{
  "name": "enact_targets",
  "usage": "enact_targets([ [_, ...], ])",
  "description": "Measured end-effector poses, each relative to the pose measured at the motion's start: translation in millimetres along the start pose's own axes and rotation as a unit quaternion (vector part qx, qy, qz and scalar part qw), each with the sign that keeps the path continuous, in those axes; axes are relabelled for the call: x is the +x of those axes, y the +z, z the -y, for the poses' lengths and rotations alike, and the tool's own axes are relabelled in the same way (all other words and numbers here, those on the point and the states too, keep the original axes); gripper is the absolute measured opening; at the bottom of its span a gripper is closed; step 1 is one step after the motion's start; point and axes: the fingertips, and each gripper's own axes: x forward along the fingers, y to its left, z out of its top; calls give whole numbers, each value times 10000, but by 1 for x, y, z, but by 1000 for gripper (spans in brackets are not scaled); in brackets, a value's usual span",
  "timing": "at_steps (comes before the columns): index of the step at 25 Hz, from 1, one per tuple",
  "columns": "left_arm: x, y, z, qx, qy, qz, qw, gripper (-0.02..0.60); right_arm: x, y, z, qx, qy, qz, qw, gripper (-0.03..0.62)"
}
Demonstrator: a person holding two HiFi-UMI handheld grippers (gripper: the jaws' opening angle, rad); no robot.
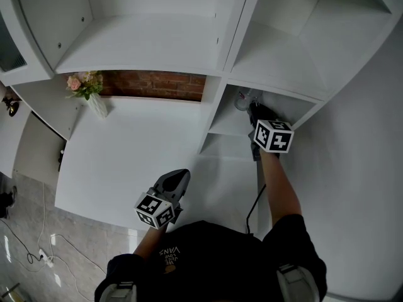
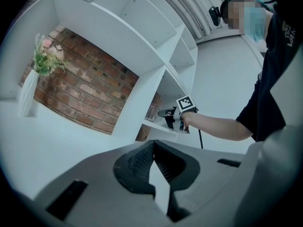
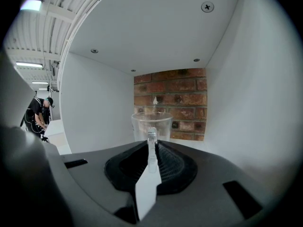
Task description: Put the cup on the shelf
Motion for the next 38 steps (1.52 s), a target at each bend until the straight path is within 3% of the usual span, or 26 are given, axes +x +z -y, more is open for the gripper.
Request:
enact_targets([
  [14,-9,1,14,170,-32,2,9999,8,-32,7,-8,125,127,520,9985,88],
  [23,-16,0,32,295,-152,-96,9994,8,-73,-13,-19,291,215,693,9969,87],
  [31,-13,2,47,403,-255,-167,9987,8,-117,-40,-19,405,45,862,9954,10],
  [38,-12,-6,65,422,-298,-228,9984,8,-161,-70,-26,520,110,922,9943,2],
])
